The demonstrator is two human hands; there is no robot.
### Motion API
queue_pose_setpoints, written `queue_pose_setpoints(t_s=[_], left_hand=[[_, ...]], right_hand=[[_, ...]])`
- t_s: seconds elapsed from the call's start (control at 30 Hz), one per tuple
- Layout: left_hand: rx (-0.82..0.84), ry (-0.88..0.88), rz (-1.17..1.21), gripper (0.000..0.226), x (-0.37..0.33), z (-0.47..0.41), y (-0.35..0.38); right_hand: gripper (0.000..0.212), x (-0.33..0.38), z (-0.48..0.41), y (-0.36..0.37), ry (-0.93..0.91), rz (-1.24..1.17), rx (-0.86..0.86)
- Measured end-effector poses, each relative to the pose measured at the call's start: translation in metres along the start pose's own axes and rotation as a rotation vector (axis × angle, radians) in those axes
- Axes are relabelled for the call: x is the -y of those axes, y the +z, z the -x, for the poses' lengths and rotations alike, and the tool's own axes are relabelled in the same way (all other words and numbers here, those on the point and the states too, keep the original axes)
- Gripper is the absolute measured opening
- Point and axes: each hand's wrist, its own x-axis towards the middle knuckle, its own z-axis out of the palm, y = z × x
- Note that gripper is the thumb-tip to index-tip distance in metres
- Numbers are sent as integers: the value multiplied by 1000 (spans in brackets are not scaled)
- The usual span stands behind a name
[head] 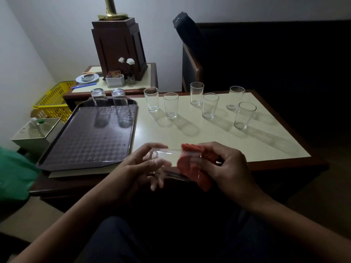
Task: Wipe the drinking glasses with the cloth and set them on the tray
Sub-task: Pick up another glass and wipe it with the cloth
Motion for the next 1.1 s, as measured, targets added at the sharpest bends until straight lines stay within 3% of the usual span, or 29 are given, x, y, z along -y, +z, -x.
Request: queue_pose_setpoints(t_s=[0.1, 0.17, 0.23, 0.33, 0.4, 0.53, 0.6, 0.67, 0.73, 0.83, 0.9, 1.0, 1.1], left_hand=[[-61, -199, -139, 60, 4, 0, 11], [-59, -221, -113, 55, 6, -1, 16], [-22, -87, 19, 43, 7, -3, 13], [73, 43, 49, 52, 5, 0, 4], [56, 32, -1, 46, 3, 2, 4], [-79, -156, -6, 61, 8, -4, 11], [-96, -214, 32, 56, 10, -5, 10], [-110, -190, 64, 55, 10, -6, 7], [-164, -136, 38, 48, 6, -6, 3], [-223, -78, 0, 37, 4, -6, 1], [-249, -94, -11, 39, 7, -7, 3], [-296, -128, -22, 50, 10, -8, 8], [-323, -157, -23, 54, 13, -10, 12]], right_hand=[[28, 10, 7, -1, -304, 155, -21], [24, 5, 6, 0, -165, 130, 0], [20, -3, 0, 2, 100, 15, 45], [20, -9, -3, 5, 299, -242, 86], [25, -5, -1, 2, 136, -174, 72], [24, 5, 4, -3, -624, 287, 83], [26, -1, 1, -4, -823, 396, 196], [25, -6, -3, -7, -699, 330, 238], [27, -14, -6, -10, -316, 192, 222], [23, -26, -21, -13, 373, -225, 118], [13, -24, -27, -14, 636, -464, 3], [14, -16, -26, -10, 649, -523, 40], [25, -2, -15, -13, 267, -199, 228]])
